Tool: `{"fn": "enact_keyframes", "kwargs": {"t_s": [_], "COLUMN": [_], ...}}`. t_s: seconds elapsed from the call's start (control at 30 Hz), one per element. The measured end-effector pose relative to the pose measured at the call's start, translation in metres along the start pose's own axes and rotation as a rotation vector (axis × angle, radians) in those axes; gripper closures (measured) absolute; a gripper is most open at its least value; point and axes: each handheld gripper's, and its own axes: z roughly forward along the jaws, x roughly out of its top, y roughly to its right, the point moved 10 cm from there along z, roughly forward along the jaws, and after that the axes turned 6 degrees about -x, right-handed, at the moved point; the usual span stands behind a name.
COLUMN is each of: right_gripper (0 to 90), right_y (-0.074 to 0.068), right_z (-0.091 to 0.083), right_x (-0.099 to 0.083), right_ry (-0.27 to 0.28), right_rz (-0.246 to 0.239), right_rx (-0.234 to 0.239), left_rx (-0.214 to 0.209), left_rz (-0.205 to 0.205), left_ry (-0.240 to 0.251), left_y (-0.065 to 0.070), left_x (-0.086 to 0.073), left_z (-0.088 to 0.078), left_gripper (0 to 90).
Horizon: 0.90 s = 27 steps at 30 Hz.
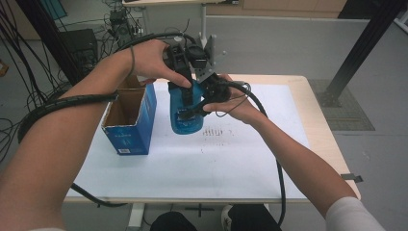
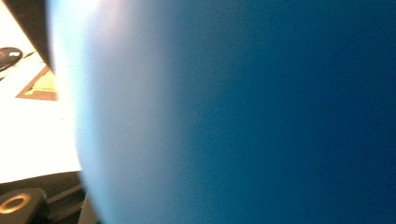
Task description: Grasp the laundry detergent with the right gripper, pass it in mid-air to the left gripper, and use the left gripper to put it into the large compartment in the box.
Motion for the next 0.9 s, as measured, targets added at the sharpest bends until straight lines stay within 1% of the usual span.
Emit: {"fn": "enact_keyframes", "kwargs": {"t_s": [0.13,0.17,0.33,0.37,0.4,0.43,0.47,0.5,0.53,0.57,0.6,0.67,0.7,0.83,0.9], "right_gripper": [43.3,43.3,43.2,43.2,43.2,43.2,43.2,43.1,43.1,43.2,43.2,43.1,43.2,43.1,43.1], "right_y": [-0.003,-0.001,-0.0007,-0.003,-0.0003,-0.0003,-0.0028,-0.0004,-0.0004,-0.0029,-0.0029,-0.0028,-0.0003,-0.0008,-0.001], "right_z": [0.0004,0.0008,0.0017,0.0016,0.002,0.002,0.0021,0.0026,0.0026,0.0025,0.0025,0.0028,0.0034,0.0038,0.0037], "right_x": [0.0005,-0.0003,-0.0008,-0.0003,-0.0012,-0.0012,-0.0008,-0.0016,-0.0016,-0.0012,-0.0012,-0.0014,-0.0022,-0.0022,-0.0021], "right_ry": [0.003,0.0,-0.001,0.002,-0.001,-0.001,0.001,-0.001,-0.001,0.001,0.001,0.002,0.0,0.0,0.0], "right_rz": [0.012,0.001,-0.004,0.013,-0.002,-0.002,0.014,0.001,0.001,0.015,0.015,0.015,0.0,0.0,-0.001], "right_rx": [0.014,0.002,0.0,0.012,-0.003,-0.003,0.011,-0.002,-0.002,0.012,0.012,0.011,-0.002,-0.002,-0.002], "left_rx": [0.0,0.0,0.001,0.005,0.006,0.006,0.004,0.004,0.002,0.002,0.002,0.002,0.0,0.001,0.003], "left_rz": [0.002,0.003,0.001,0.0,0.001,0.001,0.001,0.001,0.0,0.0,0.0,0.001,0.002,0.001,0.004], "left_ry": [0.001,0.002,-0.004,-0.002,-0.004,-0.004,-0.006,-0.006,-0.006,-0.007,-0.008,-0.01,-0.015,-0.011,-0.018], "left_y": [0.0003,0.0002,0.0001,-0.0004,-0.0006,-0.0006,-0.0007,-0.0007,-0.0007,-0.0007,-0.0007,-0.0008,-0.0005,-0.0002,-0.0002], "left_x": [-0.0005,-0.0005,-0.0014,-0.0011,-0.0012,-0.0012,-0.0015,-0.0015,-0.0016,-0.0016,-0.0017,-0.0018,-0.0022,-0.0022,-0.0027], "left_z": [0.0006,0.0006,0.0015,0.0019,0.0022,0.0022,0.0024,0.0024,0.0025,0.0026,0.0028,0.0031,0.0031,0.0036,0.0031], "left_gripper": [37.1,37.2,37.3,37.3,37.3,37.3,37.3,37.3,37.3,37.3,37.3,37.3,37.3,37.3,37.3]}}
